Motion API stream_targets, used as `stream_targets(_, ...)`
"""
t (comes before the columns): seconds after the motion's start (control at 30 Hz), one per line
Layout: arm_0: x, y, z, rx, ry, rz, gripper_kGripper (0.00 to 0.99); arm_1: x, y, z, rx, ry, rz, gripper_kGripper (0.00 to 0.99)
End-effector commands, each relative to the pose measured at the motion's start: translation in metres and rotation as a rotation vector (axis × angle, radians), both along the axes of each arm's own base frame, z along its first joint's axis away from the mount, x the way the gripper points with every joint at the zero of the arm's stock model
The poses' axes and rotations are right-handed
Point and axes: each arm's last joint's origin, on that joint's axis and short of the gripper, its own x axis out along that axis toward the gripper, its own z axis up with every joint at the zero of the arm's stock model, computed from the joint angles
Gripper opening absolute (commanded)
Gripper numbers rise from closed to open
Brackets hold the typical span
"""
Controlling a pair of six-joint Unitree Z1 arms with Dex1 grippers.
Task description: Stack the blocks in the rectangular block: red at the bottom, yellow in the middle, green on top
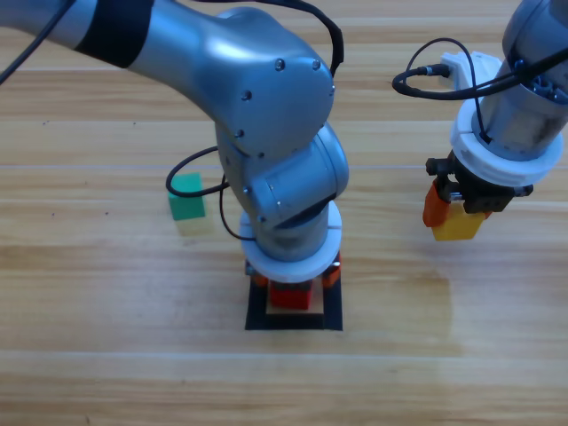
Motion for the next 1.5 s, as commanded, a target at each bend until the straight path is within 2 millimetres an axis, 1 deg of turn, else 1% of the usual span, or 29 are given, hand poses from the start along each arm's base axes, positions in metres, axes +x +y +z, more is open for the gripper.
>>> stream_targets(0.03,0.006,0.002,-0.014,0.029,-0.001,0.036,0.804,0.007,-0.005,-0.009,-0.026,0.029,-0.011,0.112)
stream_targets(0.07,0.005,0.002,-0.012,0.028,-0.003,0.037,0.845,0.007,-0.005,-0.009,-0.028,0.03,-0.01,0.112)
stream_targets(0.13,0.002,0.003,-0.006,0.025,-0.013,0.039,0.884,0.007,-0.006,-0.008,-0.026,0.027,-0.011,0.112)
stream_targets(0.3,0.001,0.004,0.003,0.009,-0.024,0.045,0.884,0.001,-0.007,0.004,-0.024,-0.007,-0.009,0.112)
stream_targets(0.37,-0.002,0.002,0.012,-0.011,-0.037,0.044,0.885,-0.004,-0.006,0.011,-0.027,-0.024,-0.008,0.112)
stream_targets(0.4,-0.004,0.003,0.02,-0.025,-0.048,0.042,0.897,-0.005,-0.005,0.014,-0.028,-0.026,-0.009,0.11)
stream_targets(0.47,-0.01,0.003,0.049,-0.081,-0.089,0.03,0.923,-0.008,0.0,0.02,-0.03,-0.023,-0.015,0.112)
stream_targets(0.53,-0.016,0.009,0.081,-0.128,-0.135,0.026,0.94,-0.011,0.004,0.025,-0.034,-0.016,-0.026,0.112)
stream_targets(0.57,-0.021,0.016,0.102,-0.151,-0.163,0.026,0.953,-0.012,0.006,0.027,-0.037,-0.012,-0.033,0.112)
stream_targets(0.63,-0.032,0.036,0.144,-0.203,-0.226,0.027,0.971,-0.017,0.012,0.035,-0.053,-0.009,-0.056,0.112)
stream_targets(0.67,-0.041,0.051,0.168,-0.233,-0.263,0.018,0.979,-0.019,0.015,0.039,-0.057,-0.006,-0.061,0.11)
stream_targets(0.73,-0.058,0.078,0.202,-0.273,-0.321,-0.003,0.979,-0.022,0.024,0.044,-0.062,0.007,-0.07,0.11)
stream_targets(0.8,-0.078,0.112,0.228,-0.311,-0.373,-0.02,0.973,-0.025,0.037,0.047,-0.072,0.027,-0.084,0.11)
stream_targets(0.87,-0.096,0.147,0.248,-0.321,-0.439,-0.065,0.931,-0.03,0.052,0.046,-0.086,0.052,-0.095,0.11)
stream_targets(0.93,-0.103,0.175,0.268,-0.286,-0.51,-0.21,0.904,-0.036,0.069,0.044,-0.084,0.075,-0.106,0.11)
stream_targets(0.97,-0.105,0.185,0.271,-0.261,-0.533,-0.236,0.902,-0.037,0.075,0.043,-0.076,0.085,-0.113,0.11)
stream_targets(1.0,-0.11,0.197,0.272,-0.254,-0.556,-0.207,0.904,-0.04,0.081,0.041,-0.067,0.092,-0.119,0.11)
stream_targets(1.07,-0.124,0.221,0.272,-0.267,-0.619,-0.167,0.905,-0.045,0.096,0.038,-0.056,0.105,-0.128,0.11)
stream_targets(1.1,-0.131,0.229,0.273,-0.276,-0.636,-0.168,0.905,-0.047,0.103,0.035,-0.054,0.109,-0.129,0.11)
stream_targets(1.17,-0.142,0.243,0.281,-0.287,-0.67,-0.198,0.905,-0.047,0.122,0.025,-0.064,0.126,-0.14,0.11)
stream_targets(1.2,-0.144,0.246,0.282,-0.292,-0.671,-0.201,0.905,-0.048,0.13,0.021,-0.074,0.135,-0.145,0.11)
stream_targets(1.27,-0.147,0.245,0.279,-0.28,-0.634,-0.274,0.905,-0.046,0.147,0.01,-0.095,0.148,-0.135,0.112)
stream_targets(1.33,-0.148,0.245,0.277,-0.276,-0.609,-0.306,0.905,-0.044,0.16,0.003,-0.091,0.147,-0.132,0.11)
stream_targets(1.4,-0.149,0.244,0.271,-0.263,-0.579,-0.333,0.907,-0.043,0.168,-0.004,-0.092,0.151,-0.139,0.11)
stream_targets(1.5,-0.148,0.243,0.268,-0.243,-0.556,-0.339,0.908,-0.039,0.176,-0.016,-0.085,0.168,-0.157,0.11)
